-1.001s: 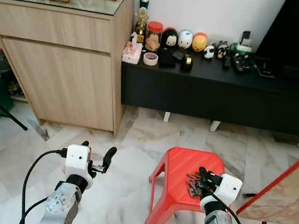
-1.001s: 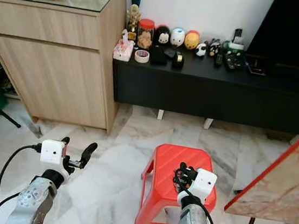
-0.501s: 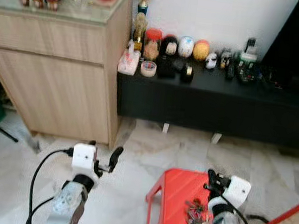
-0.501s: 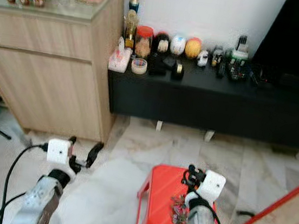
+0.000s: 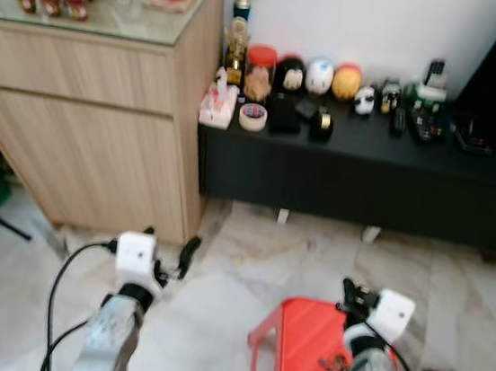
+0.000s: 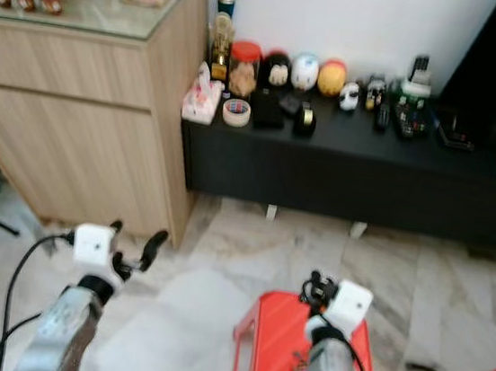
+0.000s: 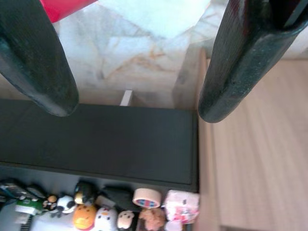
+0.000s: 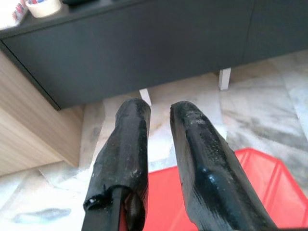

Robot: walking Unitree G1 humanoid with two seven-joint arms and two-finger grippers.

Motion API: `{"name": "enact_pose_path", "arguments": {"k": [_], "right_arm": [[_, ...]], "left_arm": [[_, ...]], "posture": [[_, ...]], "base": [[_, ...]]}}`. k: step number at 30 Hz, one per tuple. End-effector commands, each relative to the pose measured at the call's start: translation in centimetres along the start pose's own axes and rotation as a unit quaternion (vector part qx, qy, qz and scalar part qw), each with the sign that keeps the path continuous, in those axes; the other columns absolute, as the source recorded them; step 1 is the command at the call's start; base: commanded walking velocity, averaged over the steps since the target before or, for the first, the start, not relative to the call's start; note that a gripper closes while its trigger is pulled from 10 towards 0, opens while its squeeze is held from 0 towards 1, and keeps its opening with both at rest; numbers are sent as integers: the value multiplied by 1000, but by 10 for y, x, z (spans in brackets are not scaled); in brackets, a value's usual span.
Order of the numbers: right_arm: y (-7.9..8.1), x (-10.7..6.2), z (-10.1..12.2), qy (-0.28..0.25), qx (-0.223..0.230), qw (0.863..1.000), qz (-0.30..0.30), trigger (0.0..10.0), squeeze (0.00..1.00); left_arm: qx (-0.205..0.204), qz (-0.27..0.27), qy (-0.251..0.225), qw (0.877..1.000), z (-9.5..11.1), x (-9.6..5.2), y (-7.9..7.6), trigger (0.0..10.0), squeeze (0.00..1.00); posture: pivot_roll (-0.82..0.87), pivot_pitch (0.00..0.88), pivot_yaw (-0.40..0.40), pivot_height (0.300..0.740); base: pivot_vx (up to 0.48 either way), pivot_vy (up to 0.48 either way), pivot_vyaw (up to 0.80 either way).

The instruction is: Hang keys on a hook

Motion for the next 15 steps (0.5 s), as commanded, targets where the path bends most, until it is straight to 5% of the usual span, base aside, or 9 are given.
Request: {"name": "enact_pose_path", "arguments": {"k": [1,15], "right_arm": [[6,-1,-3,4,1,1000,7,10000,0],[6,-1,-5,8,1,1000,7,10000,0]], "left_arm": [[-1,8,5,1000,-3,-3,5,10000,0],[4,7,6,1000,-3,-3,4,10000,0]], "posture": [[11,21,-57,740],[11,22,-57,740]], "base": [[0,0,0],[0,0,0]]}}
Point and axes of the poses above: a point about 5 cm out from each wrist's last joint towards the gripper, its own x axis pointing out of the wrist towards the gripper, its own z axis along the axis of the wrist's last joint, y = z × x, the point moved 6 cm from there along x, pointing out of the wrist towards the gripper, and after that the axes turned 4 degrees about -x, right-handed, at the moved point
